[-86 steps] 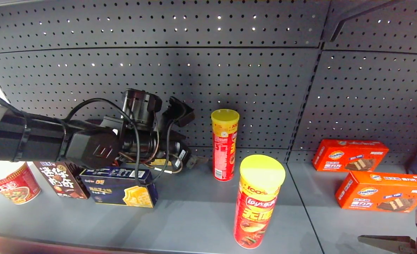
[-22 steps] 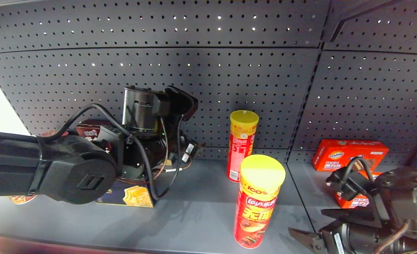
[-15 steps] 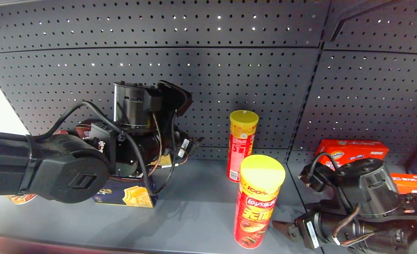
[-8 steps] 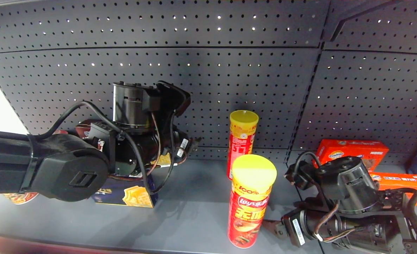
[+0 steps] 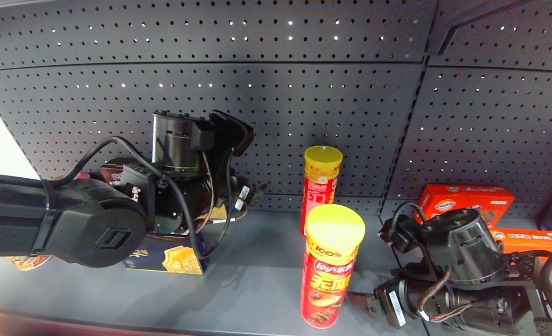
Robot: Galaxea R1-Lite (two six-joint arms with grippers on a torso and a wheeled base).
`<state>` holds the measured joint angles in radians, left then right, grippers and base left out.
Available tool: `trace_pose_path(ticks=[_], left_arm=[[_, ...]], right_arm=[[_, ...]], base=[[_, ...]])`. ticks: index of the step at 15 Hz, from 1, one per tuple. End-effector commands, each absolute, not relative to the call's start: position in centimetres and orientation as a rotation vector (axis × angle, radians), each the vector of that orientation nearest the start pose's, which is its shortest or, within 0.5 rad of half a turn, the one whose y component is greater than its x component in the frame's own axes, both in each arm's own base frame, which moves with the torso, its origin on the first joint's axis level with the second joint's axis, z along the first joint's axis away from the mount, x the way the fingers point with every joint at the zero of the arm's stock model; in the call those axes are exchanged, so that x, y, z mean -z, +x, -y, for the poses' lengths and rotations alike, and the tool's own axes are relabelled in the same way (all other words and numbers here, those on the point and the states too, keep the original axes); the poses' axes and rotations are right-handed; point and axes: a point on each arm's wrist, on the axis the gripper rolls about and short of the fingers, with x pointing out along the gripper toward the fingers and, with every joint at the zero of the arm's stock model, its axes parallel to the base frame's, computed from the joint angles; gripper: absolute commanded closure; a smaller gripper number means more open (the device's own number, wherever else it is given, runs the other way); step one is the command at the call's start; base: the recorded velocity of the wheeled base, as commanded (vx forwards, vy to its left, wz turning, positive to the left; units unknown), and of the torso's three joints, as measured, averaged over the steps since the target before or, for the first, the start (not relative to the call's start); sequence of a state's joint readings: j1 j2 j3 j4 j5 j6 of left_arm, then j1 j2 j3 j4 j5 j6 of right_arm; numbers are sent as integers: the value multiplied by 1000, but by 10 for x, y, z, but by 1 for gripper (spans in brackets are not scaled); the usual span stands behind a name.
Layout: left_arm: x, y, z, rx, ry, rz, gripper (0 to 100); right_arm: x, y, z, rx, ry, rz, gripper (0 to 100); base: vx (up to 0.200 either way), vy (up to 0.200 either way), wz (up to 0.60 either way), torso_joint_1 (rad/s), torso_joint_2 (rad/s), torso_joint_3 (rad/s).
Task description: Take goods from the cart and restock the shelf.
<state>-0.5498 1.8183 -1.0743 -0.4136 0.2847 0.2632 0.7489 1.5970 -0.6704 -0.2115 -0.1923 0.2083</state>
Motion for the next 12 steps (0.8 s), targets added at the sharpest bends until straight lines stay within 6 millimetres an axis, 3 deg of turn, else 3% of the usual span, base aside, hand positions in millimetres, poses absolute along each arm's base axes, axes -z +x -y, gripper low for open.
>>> trace_pose_path(ticks=[1,3,6,7,8,10,12], left_arm=[[-199,300,178,304,389,-255,0],[-208,293,175,299,368,-232,0],[-242,261,154,288,316,-125,0],[-249,232,137,303,277,-59,0],[-249,205,119,316,261,-9,0],[-238,150,79,312,248,30,0],[-226,106,39,186,236,51,0]], right_arm=[[-148,181,-160,-457,-111,-660,0],[-166,176,-151,-456,-66,-588,0],[-206,157,-130,-474,28,-403,0],[-218,136,-111,-480,65,-330,0],[-216,120,-94,-467,74,-298,0],[-201,98,-59,-359,97,-268,0],[-190,82,-37,-254,117,-230,0]], base=[[0,0,0,0,0,0],[0,0,0,0,0,0],[0,0,0,0,0,0],[0,0,0,0,0,0],[0,0,0,0,0,0],[0,0,0,0,0,0],[0,0,0,0,0,0]])
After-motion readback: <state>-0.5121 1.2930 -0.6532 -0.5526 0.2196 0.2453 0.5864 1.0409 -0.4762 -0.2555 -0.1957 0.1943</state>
